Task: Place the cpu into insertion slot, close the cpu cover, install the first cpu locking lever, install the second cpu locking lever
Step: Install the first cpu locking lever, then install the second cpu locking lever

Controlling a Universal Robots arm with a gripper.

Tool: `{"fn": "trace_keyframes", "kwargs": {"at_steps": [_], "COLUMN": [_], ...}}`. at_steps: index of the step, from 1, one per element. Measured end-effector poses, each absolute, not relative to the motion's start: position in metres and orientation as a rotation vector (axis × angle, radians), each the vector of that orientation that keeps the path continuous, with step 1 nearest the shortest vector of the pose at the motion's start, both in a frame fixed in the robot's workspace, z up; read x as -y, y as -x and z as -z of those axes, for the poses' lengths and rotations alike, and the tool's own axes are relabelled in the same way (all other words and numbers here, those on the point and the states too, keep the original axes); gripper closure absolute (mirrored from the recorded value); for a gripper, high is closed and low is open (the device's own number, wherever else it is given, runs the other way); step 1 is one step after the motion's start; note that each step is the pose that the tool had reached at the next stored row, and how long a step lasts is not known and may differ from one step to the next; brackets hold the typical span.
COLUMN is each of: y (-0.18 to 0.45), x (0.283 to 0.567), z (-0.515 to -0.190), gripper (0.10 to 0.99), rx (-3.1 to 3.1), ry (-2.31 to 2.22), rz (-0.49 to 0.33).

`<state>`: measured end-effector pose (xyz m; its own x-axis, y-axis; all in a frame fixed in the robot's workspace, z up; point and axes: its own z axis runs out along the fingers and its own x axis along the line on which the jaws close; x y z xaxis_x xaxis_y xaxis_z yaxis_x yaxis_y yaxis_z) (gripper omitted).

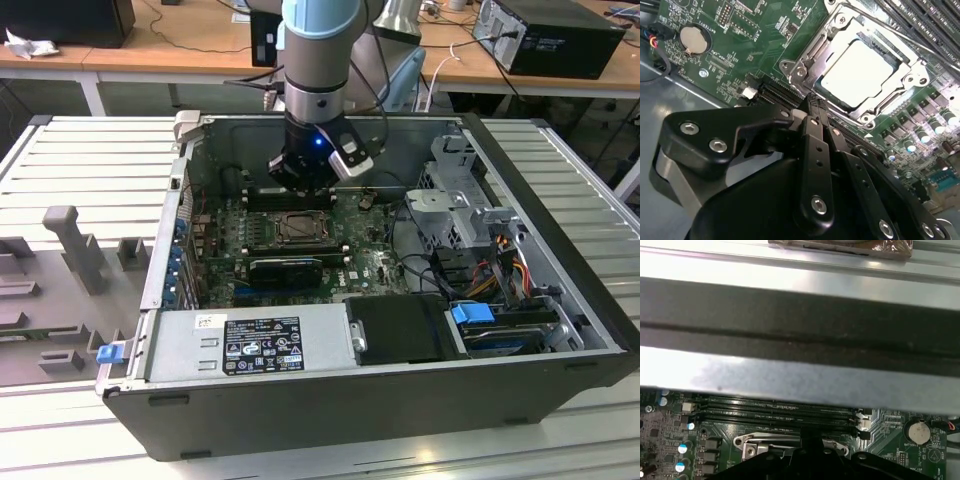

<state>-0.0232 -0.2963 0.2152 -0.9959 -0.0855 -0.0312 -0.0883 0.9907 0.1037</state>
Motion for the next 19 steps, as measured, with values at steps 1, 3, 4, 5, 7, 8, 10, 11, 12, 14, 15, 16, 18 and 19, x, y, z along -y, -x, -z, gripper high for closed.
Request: {"fn": "trace_keyframes", "kwargs": {"at_steps": [1, 3, 4, 5, 7, 8, 10, 11, 12, 14, 15, 16, 18, 19], "y": [0.0232, 0.0232, 0.0232, 0.0232, 0.0232, 0.0232, 0.0232, 0.0232, 0.0232, 0.0231, 0.0232, 0.0232, 0.0232, 0.0232], "x": [0.2972, 0.2983, 0.2989, 0.2993, 0.3004, 0.3015, 0.3018, 0.3021, 0.302, 0.302, 0.302, 0.3021, 0.3026, 0.3029], "z": [-0.2152, -0.2152, -0.2152, -0.2152, -0.2152, -0.2152, -0.2151, -0.2165, -0.2184, -0.2199, -0.2199, -0.22, -0.2202, -0.2201], "gripper": [0.98, 0.98, 0.98, 0.98, 0.98, 0.98, 0.98, 0.98, 0.98, 0.98, 0.98, 0.98, 0.98, 0.98], "rx": [-3.108, -3.108, -3.108, -3.108, -3.108, -3.108, -3.107, -3.108, -3.108, -3.107, -3.107, -3.108, -3.108, -3.108], "ry": [0.136, 0.136, 0.136, 0.136, 0.136, 0.136, 0.135, 0.136, 0.136, 0.136, 0.136, 0.136, 0.136, 0.136], "rz": [-0.164, -0.164, -0.164, -0.164, -0.164, -0.164, -0.164, -0.163, -0.164, -0.164, -0.164, -0.164, -0.163, -0.164]}}
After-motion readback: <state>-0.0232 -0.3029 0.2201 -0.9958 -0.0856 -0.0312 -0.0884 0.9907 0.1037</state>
